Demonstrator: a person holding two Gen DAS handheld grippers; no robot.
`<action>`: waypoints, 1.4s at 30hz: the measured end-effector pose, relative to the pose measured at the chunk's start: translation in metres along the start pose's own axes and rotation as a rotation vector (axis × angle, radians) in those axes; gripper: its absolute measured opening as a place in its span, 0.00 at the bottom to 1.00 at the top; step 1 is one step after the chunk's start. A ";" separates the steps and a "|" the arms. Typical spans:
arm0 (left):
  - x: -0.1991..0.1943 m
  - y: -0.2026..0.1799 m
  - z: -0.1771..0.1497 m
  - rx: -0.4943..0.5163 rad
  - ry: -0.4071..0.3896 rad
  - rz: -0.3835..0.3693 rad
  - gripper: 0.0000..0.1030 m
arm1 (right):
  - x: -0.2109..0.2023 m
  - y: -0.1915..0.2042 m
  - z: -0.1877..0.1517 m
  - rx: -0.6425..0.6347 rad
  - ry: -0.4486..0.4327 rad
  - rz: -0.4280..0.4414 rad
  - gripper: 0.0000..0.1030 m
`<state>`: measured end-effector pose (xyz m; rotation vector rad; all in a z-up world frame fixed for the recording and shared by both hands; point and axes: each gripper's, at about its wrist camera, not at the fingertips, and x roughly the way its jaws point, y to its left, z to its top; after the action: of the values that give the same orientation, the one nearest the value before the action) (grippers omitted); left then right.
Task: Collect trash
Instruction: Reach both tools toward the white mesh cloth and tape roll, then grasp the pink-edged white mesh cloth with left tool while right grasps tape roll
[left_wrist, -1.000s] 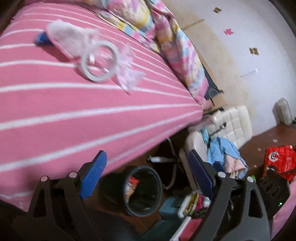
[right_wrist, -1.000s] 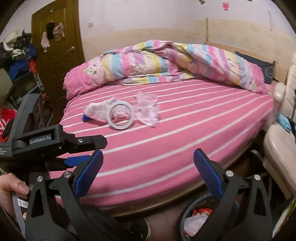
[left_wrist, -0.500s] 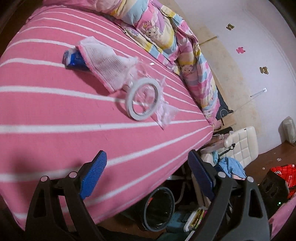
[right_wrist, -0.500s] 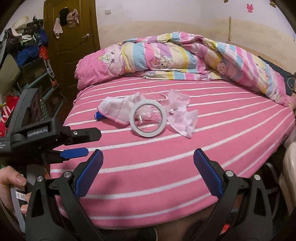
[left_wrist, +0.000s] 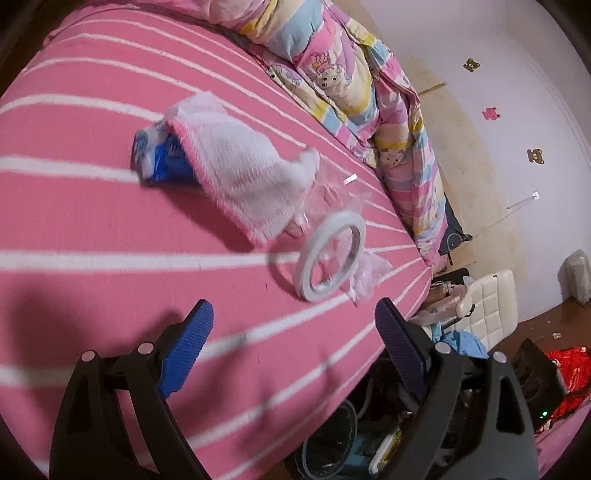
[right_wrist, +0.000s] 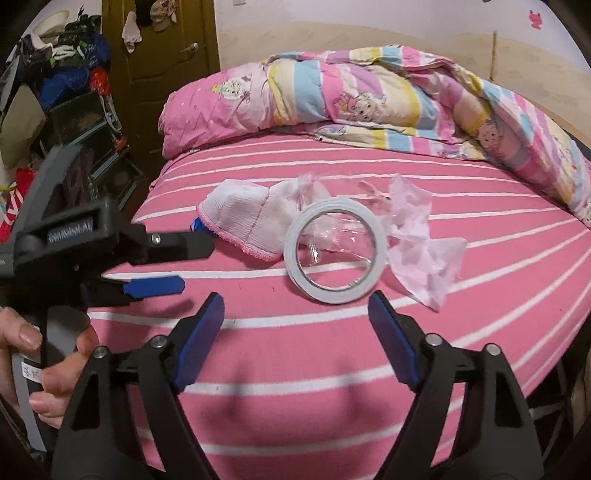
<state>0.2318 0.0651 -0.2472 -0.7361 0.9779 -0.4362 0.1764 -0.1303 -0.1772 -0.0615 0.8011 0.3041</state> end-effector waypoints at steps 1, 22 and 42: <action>0.003 0.001 0.004 0.006 -0.002 0.002 0.84 | 0.004 0.000 0.001 -0.001 0.002 0.002 0.75; 0.063 0.031 0.052 -0.113 0.055 -0.021 0.55 | 0.086 0.003 0.013 -0.086 0.042 0.014 0.64; 0.048 0.028 0.049 -0.127 -0.019 -0.108 0.05 | 0.093 0.006 0.011 -0.080 0.075 0.040 0.16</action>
<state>0.2988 0.0715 -0.2789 -0.9094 0.9570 -0.4637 0.2430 -0.1002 -0.2359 -0.1327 0.8652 0.3739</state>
